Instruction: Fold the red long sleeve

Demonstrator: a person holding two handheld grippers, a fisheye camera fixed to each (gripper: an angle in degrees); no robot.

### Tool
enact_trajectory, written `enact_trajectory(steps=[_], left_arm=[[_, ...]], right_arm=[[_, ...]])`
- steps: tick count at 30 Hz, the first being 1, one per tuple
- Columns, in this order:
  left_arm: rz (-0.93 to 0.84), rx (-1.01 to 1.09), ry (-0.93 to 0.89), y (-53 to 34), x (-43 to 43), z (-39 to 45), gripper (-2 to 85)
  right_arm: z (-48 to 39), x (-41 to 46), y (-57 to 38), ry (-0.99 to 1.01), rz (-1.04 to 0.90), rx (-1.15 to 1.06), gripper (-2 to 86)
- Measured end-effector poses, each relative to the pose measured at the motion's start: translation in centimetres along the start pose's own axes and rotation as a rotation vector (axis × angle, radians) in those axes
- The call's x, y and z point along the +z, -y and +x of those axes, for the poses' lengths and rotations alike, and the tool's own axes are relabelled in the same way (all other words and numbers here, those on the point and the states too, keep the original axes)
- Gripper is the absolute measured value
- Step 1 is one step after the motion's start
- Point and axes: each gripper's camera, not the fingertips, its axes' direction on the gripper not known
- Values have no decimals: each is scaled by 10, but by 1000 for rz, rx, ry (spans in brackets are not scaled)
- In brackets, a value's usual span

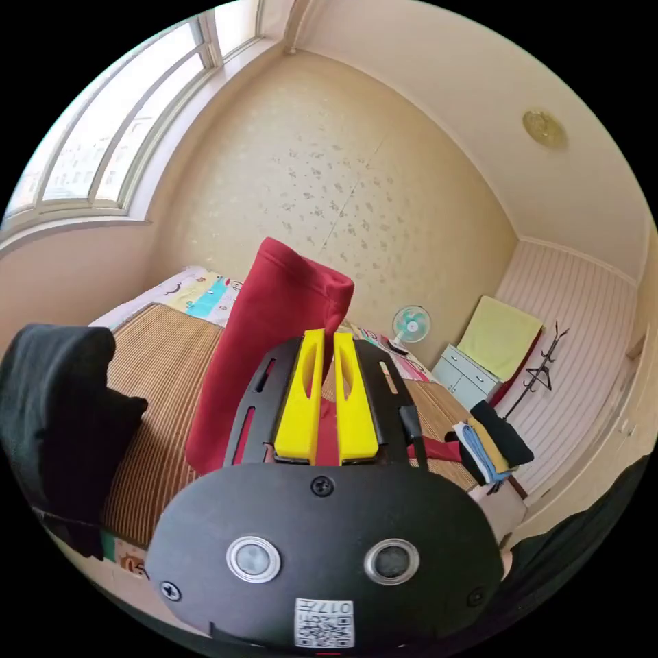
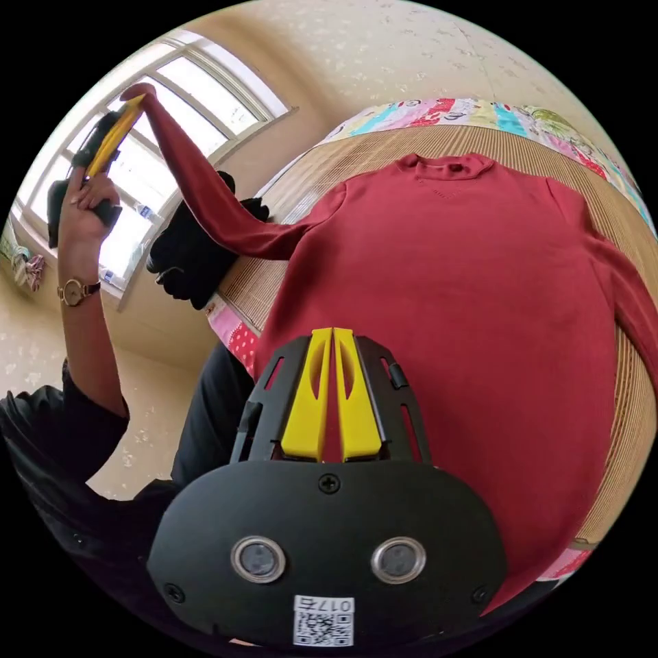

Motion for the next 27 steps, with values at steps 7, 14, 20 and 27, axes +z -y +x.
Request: enact_trajectory(steps=[7,14,20,27], left_arm=[[-585,101,-388,-108,288,99,84],[-600,-23,-260,-215,208,65,107],[-369,-186,143,-202,47,-36,109],[-579,-260,380,-254,62,-75,99]], right_arm=[[102,-111,-71,35,199,192,24],[169,-150,-80,27,238,293,64],[191,-160,20,-16,316,247,88],[205,-97,136,-361,109,266,77]])
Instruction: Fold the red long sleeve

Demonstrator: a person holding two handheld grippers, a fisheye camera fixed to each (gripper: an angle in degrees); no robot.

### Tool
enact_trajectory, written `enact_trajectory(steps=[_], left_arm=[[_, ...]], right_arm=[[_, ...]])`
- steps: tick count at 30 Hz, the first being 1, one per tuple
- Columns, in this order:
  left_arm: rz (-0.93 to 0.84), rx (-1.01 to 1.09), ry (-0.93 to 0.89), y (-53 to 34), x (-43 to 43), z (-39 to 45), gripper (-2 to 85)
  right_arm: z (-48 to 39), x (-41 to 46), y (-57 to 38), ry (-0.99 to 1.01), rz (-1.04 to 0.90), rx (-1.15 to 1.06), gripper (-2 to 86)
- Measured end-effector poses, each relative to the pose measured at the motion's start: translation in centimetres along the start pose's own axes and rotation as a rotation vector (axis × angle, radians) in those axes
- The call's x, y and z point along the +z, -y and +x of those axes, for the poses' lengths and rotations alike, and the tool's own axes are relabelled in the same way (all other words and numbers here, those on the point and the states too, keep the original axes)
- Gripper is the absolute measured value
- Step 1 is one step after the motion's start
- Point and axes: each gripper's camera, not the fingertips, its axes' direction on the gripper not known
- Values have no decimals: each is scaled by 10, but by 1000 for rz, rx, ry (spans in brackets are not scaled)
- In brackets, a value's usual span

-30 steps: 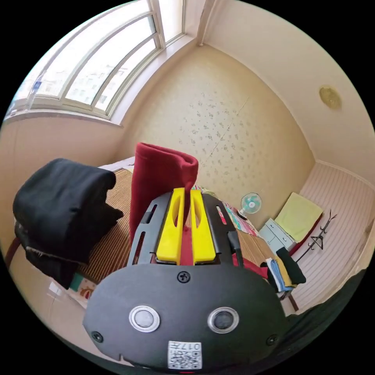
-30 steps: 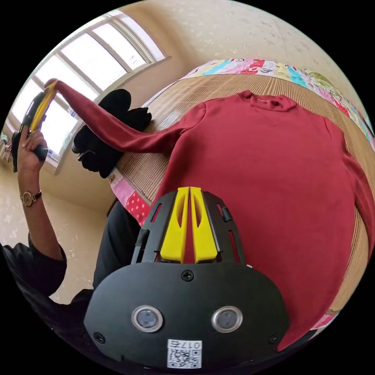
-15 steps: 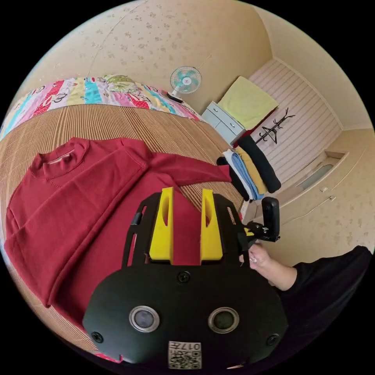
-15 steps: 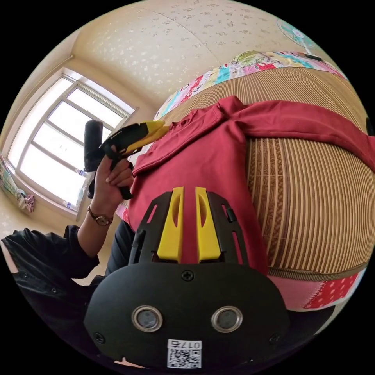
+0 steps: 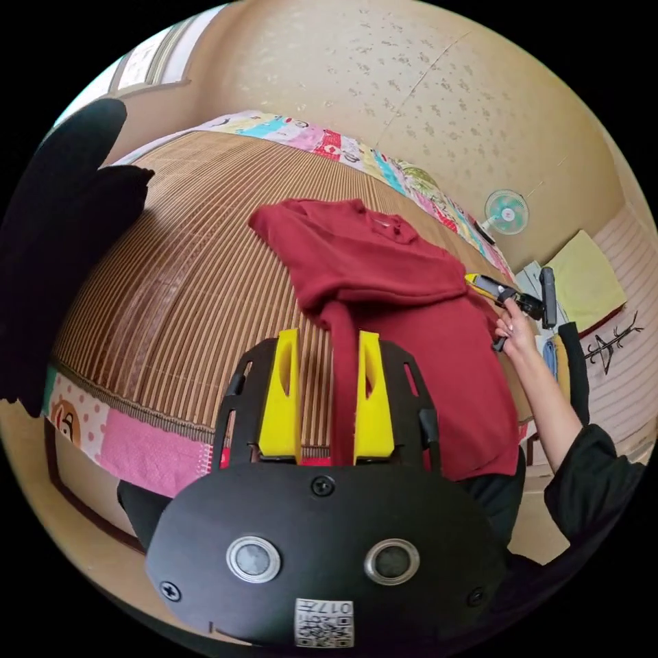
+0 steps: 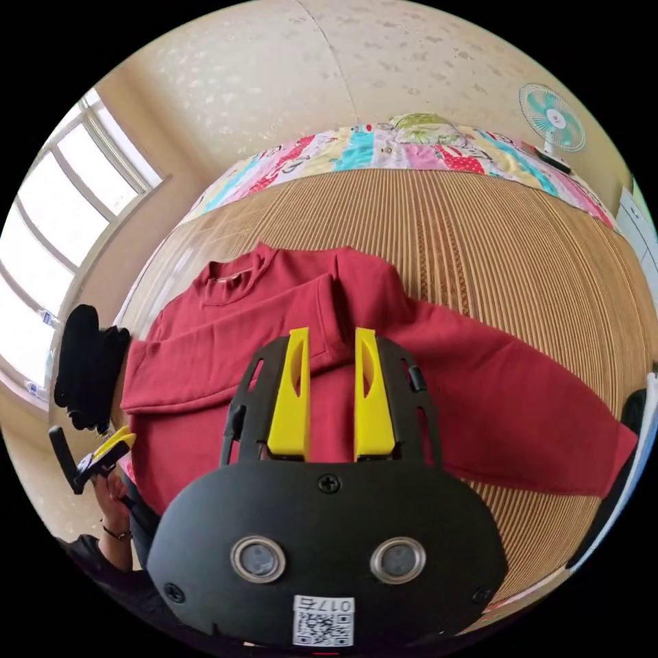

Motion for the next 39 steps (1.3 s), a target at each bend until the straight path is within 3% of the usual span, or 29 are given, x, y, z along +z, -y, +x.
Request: enact_trajectory(steps=[1,3,5,7,9,13,16,24,26,28,32,39], left_arm=[[37,54,-13,-7,-6,7,79],[35,58,-44,-8,-14,9,43],[34,11,-85,-4,-25,2,40],[28,-63,-154,4,-34,-11,43],[47,-90,-176,12,-43,-14,52],[177,-165,-198,35,-79,-30,108],[234,-252,-220,64,-95,-57,135],[36,-365,-574,178,-32,-111,124],[-23,-377,-538,199,-26,-115,82],[-18,-315,-371,221,-40,-109,49],[-34,-162,-231,240,-52,-91,52],[24,-160,-254,121,-110,-75,144]], right_arm=[[-7,12,5,-38,-51,-7,59],[-26,-5,0,-122,45,-73,38],[-45,-59,-20,-132,322,-102,30],[-48,-79,-24,-203,404,-54,28],[-40,-74,-20,-265,385,-18,25],[-3,-20,-14,-302,154,29,18],[22,-15,-23,-421,132,136,12],[31,-72,-56,-40,230,110,14],[22,-86,-75,42,223,26,21],[16,-93,-94,56,195,-35,27],[21,-107,-144,36,127,-58,49],[36,-129,-210,7,28,-44,92]])
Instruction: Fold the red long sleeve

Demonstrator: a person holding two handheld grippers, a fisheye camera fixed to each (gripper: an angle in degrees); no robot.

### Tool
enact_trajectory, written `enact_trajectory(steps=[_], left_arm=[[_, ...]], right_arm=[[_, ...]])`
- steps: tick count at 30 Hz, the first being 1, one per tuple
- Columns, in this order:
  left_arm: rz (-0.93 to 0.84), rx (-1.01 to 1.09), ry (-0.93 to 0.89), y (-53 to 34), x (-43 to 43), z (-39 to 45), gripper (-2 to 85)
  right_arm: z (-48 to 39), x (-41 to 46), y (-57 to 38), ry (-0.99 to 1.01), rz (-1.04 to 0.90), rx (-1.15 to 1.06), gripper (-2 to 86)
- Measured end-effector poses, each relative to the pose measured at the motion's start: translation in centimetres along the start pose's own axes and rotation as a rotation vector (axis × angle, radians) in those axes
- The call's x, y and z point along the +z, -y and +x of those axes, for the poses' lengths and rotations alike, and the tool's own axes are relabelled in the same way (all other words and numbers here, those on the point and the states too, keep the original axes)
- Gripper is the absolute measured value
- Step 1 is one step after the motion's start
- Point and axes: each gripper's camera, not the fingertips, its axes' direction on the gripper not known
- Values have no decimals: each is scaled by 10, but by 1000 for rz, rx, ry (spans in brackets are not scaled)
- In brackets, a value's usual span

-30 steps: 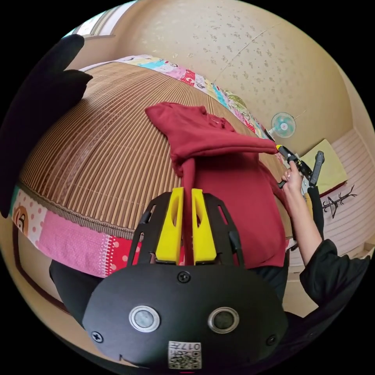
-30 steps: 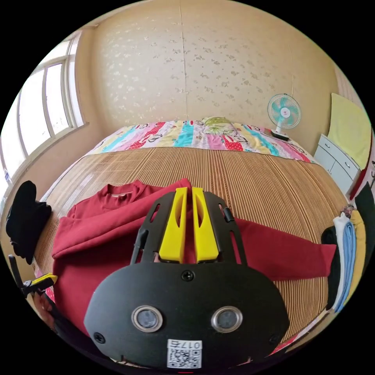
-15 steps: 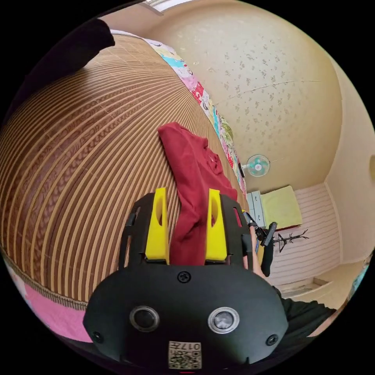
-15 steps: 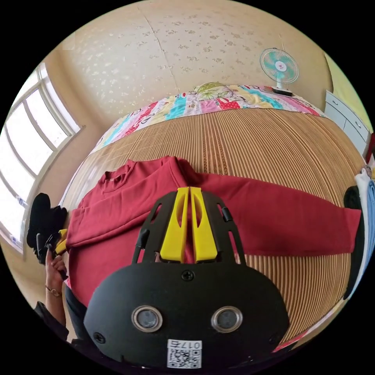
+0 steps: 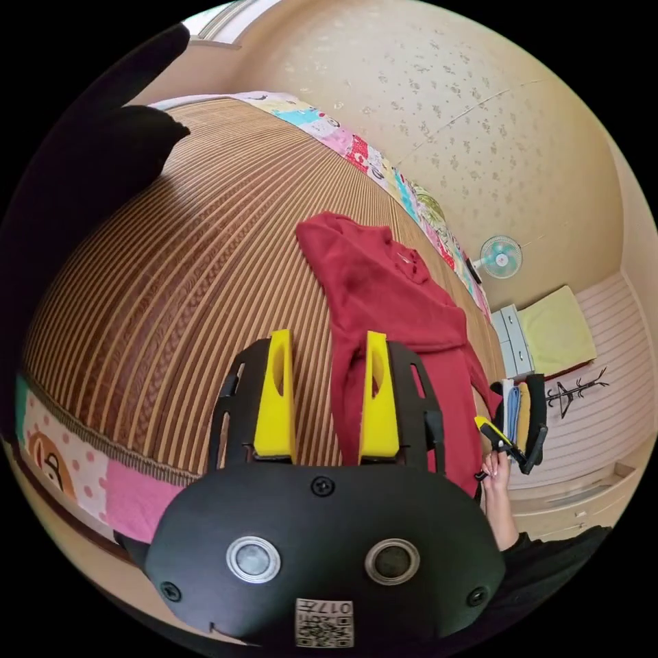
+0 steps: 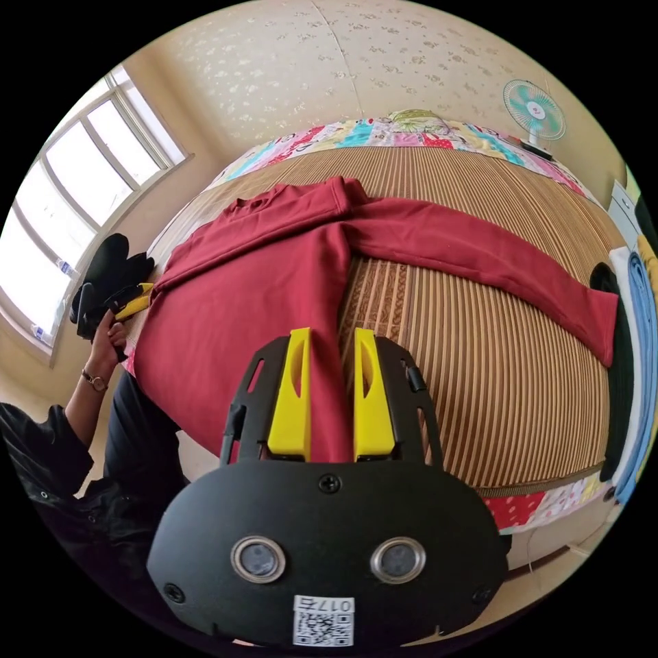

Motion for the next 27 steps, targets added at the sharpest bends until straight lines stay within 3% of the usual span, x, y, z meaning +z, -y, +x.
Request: enact_trajectory(steps=[7,10,12,20,27], left_arm=[[-86,98,47,-162,-16,56,121],[-151,122,144,-172,-13,57,57],[-178,159,113,-162,-23,52,32],[-87,-32,205,-157,-69,2,47],[88,16,144,-189,-93,25,104]], right_arm=[[15,-24,-46,42,-53,37,86],[21,-33,-54,48,-58,34,58],[24,-39,-54,90,-63,38,46],[2,-22,-74,207,-239,-8,46],[147,-79,-47,323,167,450,100]])
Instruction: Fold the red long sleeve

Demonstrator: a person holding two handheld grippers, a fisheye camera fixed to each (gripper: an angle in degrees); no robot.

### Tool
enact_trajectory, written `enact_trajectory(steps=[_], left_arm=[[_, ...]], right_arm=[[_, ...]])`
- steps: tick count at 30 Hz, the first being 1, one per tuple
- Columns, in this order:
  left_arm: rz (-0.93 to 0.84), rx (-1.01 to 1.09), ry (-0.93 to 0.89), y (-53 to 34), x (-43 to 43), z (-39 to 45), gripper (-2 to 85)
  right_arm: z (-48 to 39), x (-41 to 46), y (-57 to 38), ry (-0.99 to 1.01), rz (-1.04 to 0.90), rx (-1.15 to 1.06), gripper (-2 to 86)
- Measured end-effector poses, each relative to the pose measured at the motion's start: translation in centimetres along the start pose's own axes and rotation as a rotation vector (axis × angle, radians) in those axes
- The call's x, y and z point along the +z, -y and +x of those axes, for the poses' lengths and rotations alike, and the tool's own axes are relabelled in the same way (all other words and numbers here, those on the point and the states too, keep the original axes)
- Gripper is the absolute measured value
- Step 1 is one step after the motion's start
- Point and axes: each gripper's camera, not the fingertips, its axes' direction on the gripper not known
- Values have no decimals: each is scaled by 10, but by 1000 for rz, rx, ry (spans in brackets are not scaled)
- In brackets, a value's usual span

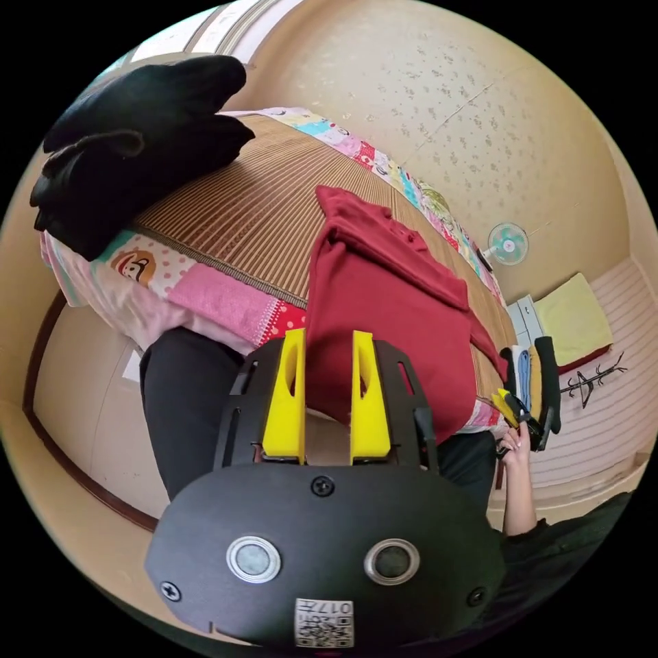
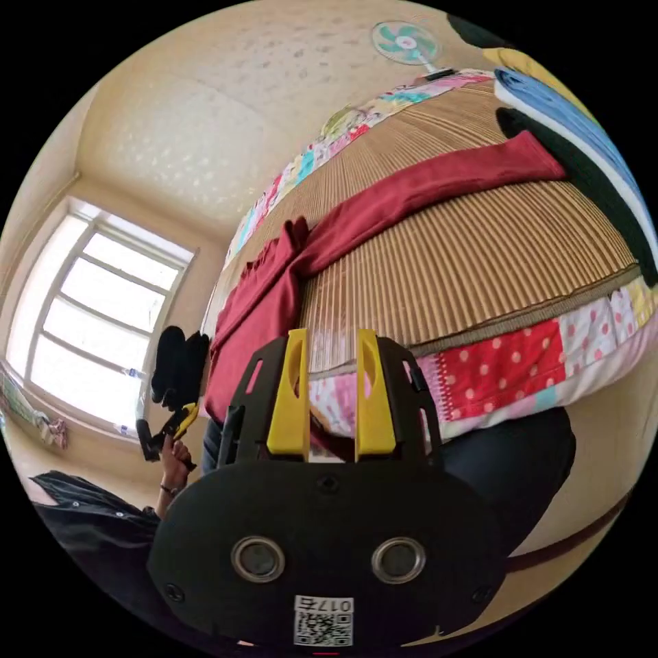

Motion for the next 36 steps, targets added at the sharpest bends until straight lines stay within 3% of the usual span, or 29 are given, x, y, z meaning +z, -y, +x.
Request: enact_trajectory(steps=[5,9,13,15,18,20,22,26,31,36], left_arm=[[-102,129,-67,-1,30,46,105],[-143,188,-67,1,52,74,107],[-96,127,-75,18,37,57,107],[-80,111,-87,21,26,45,108],[-48,113,-32,17,11,29,107],[-24,107,3,12,4,20,107],[-26,64,-22,8,3,6,108],[-30,16,-91,2,8,-7,110],[-44,10,-109,6,8,-14,120],[-11,36,-149,45,6,-23,125]], right_arm=[[78,-13,96,133,194,303,121],[88,13,147,-83,150,451,100],[81,24,183,-174,271,560,52],[39,27,204,-311,321,437,43],[-104,60,226,-559,421,25,36],[-232,104,206,-527,480,-325,35],[-315,145,174,-441,477,-529,35],[-433,280,73,-247,261,-803,40],[-421,454,-31,-358,-220,-848,56],[-393,416,-48,-267,-138,-803,68]])
